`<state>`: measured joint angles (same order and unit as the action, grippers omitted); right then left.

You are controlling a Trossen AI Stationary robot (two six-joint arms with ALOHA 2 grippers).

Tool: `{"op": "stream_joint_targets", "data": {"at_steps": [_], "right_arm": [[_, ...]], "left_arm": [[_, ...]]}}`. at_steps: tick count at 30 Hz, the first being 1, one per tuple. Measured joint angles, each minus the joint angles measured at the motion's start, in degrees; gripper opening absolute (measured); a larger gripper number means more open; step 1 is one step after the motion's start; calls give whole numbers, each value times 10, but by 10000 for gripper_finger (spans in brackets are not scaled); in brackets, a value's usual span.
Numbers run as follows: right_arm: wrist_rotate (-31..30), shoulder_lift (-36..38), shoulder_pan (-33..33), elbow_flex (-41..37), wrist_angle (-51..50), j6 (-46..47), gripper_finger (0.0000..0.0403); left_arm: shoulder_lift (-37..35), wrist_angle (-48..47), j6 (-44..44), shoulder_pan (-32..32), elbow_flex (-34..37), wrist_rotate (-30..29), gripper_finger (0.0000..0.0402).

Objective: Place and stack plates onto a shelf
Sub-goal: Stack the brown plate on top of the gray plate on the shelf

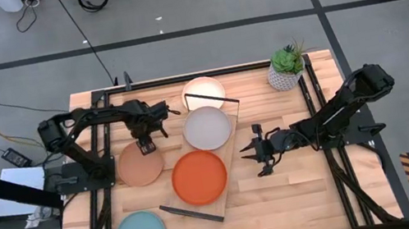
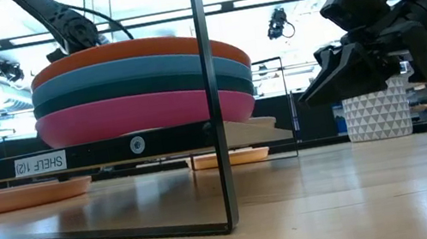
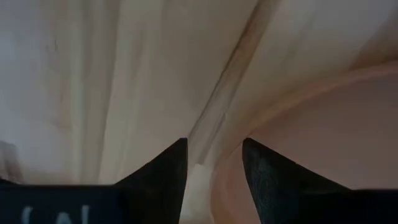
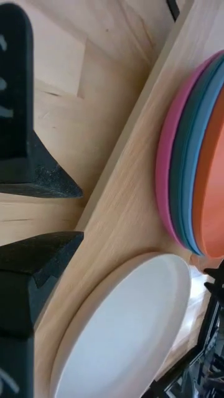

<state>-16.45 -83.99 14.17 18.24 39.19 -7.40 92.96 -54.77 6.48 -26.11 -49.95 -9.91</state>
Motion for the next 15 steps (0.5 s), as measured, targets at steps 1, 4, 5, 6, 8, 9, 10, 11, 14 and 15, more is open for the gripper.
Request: {"op": "stream_joint_targets", "data": {"at_steps": [1, 4, 5, 6, 8, 9, 10, 11, 14, 15], "right_arm": [[1, 0, 0, 0, 0, 3, 103], [1, 0, 0, 0, -3, 12, 103], [1, 0, 0, 0, -3, 13, 103], [1, 0, 0, 0, -3, 16, 103], [1, 0, 0, 0, -4, 19, 103], [2, 0, 0, 0, -4, 19, 103], [3, 0, 0, 0, -5, 19, 103], [3, 0, 0, 0, -7, 19, 103], [3, 0, 0, 0, -7, 19, 103], [3, 0, 0, 0, -7, 19, 103]], "left_arm": [[3, 0, 9, 0, 0, -2, 157], [10, 0, 37, 1, 1, -4, 147], [9, 2, 44, 1, 2, -4, 143], [8, 5, 49, 1, 6, -4, 137], [8, 6, 58, 1, 16, -4, 123], [8, 5, 64, 1, 22, -4, 114], [8, 5, 73, 1, 30, -4, 105], [8, 5, 83, 1, 37, -4, 94], [8, 2, 105, 6, 48, -14, 51], [8, -3, 107, 7, 49, -18, 34]]}}
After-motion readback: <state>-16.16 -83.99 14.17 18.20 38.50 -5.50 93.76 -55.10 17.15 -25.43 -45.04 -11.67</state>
